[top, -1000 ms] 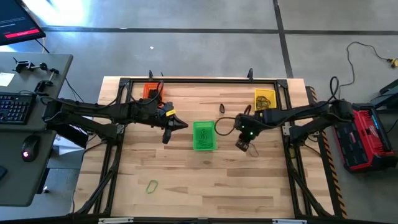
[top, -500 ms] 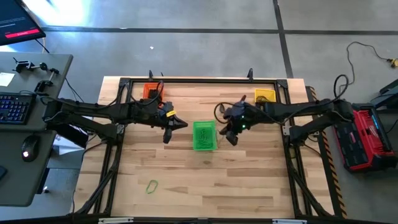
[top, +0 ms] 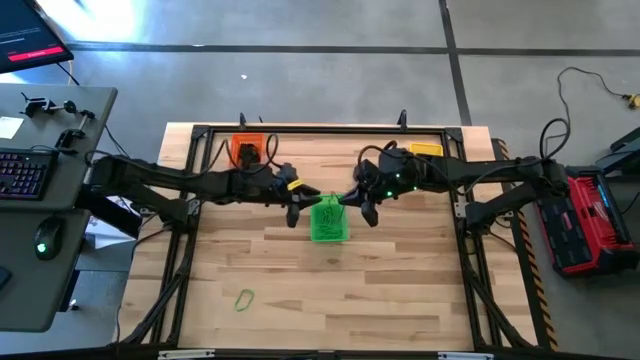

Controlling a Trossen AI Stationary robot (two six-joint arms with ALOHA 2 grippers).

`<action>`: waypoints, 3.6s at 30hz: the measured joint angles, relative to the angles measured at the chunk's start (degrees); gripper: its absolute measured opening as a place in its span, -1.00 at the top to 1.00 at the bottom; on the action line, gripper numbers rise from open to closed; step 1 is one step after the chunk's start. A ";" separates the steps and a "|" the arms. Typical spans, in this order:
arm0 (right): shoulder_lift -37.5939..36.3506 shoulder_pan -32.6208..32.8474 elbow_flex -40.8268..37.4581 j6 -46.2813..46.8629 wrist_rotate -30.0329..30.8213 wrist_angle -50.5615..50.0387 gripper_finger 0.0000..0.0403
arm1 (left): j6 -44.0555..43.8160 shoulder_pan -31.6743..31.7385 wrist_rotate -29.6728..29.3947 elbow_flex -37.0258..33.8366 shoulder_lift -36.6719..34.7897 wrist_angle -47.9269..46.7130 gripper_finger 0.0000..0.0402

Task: Sort rubber bands into baskets
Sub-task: Put the purple rubber band into the yellow bin

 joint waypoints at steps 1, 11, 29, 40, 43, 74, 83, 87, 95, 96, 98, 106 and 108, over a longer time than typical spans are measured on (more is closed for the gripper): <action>0.00 0.01 0.06 -0.17 -0.02 0.05 1.00 | -0.04 0.15 -0.04 0.02 0.76 1.53 0.45; 0.00 0.01 0.10 -1.33 -0.10 0.68 1.00 | 0.30 0.52 0.58 1.54 5.61 10.08 0.35; 0.00 0.01 0.11 -2.81 0.65 -0.33 0.99 | 15.98 0.46 3.01 12.13 8.45 3.98 0.90; 0.00 -0.05 0.10 -2.79 4.26 -1.82 0.49 | 16.57 0.65 4.14 12.39 8.50 2.28 1.00; 0.00 -0.14 0.10 -2.73 4.53 -1.80 0.47 | 16.42 0.65 4.13 12.39 8.50 2.28 1.00; -8.40 -0.12 4.36 -2.96 11.48 -23.70 0.46 | 20.07 1.87 8.67 31.78 25.23 -49.55 0.43; -21.65 -0.14 4.45 -2.36 20.61 -30.22 0.46 | 23.94 2.76 8.84 36.59 32.37 -51.91 0.43; -24.56 -0.14 4.45 -2.36 22.14 -30.13 0.46 | 25.64 2.76 7.24 37.91 35.48 -54.10 0.43; -25.44 -0.14 4.45 -2.62 22.59 -30.48 0.46 | 27.88 2.80 3.31 38.25 38.51 -55.10 0.43; -25.42 -0.14 4.45 -2.71 22.59 -30.52 0.46 | 28.44 2.80 3.39 38.25 38.51 -55.14 0.43; -25.38 -0.14 4.45 -2.79 22.60 -30.49 0.46 | 29.14 2.83 3.34 38.25 38.51 -55.02 0.43; -25.40 -0.14 4.45 -2.82 22.62 -30.49 0.46 | 30.16 4.67 4.35 38.25 39.00 -54.63 0.43; -25.40 -0.14 4.45 -2.82 22.63 -30.49 0.46 | 30.60 4.82 4.62 38.27 39.42 -55.04 0.43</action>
